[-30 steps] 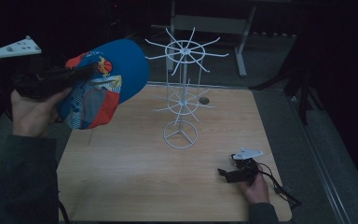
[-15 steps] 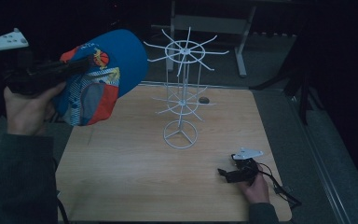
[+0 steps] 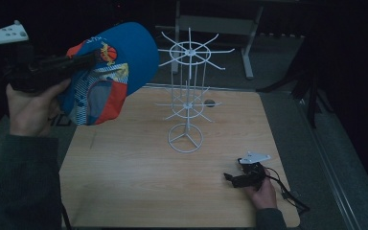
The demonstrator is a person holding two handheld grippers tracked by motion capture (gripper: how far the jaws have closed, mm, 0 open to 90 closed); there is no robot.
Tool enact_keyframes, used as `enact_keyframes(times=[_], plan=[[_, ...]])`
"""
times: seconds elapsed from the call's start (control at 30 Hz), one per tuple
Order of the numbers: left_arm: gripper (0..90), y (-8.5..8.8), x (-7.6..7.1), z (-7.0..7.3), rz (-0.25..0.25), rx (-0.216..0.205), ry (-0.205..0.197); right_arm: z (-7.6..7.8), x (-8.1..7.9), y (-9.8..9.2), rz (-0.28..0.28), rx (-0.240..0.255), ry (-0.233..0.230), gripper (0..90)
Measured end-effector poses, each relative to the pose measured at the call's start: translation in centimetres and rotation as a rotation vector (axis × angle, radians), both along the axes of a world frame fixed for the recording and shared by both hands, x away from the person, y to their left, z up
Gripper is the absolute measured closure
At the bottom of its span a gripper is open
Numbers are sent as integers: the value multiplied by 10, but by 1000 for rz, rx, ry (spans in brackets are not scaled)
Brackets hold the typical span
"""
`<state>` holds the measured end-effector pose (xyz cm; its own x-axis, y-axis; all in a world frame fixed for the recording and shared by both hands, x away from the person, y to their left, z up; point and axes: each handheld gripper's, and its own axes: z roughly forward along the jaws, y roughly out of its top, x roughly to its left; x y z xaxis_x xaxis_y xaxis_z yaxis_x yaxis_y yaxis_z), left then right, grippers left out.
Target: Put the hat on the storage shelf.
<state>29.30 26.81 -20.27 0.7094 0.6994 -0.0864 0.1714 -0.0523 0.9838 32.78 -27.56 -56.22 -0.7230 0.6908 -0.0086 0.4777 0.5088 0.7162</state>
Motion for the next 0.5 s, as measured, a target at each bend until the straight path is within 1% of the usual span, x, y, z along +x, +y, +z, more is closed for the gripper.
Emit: enact_keyframes(times=[0.17, 0.33, 0.5], plan=[[897, -7, 3, 3, -14, -8, -2, 0, 0, 0, 0, 0, 1, 116], [897, -18, 10, 5, -20, 0, -1, 0, 0, 0, 1, 0, -1, 116], [897, -28, 18, 5, -25, -18, -3, 0, 0, 0, 0, -1, -1, 116]])
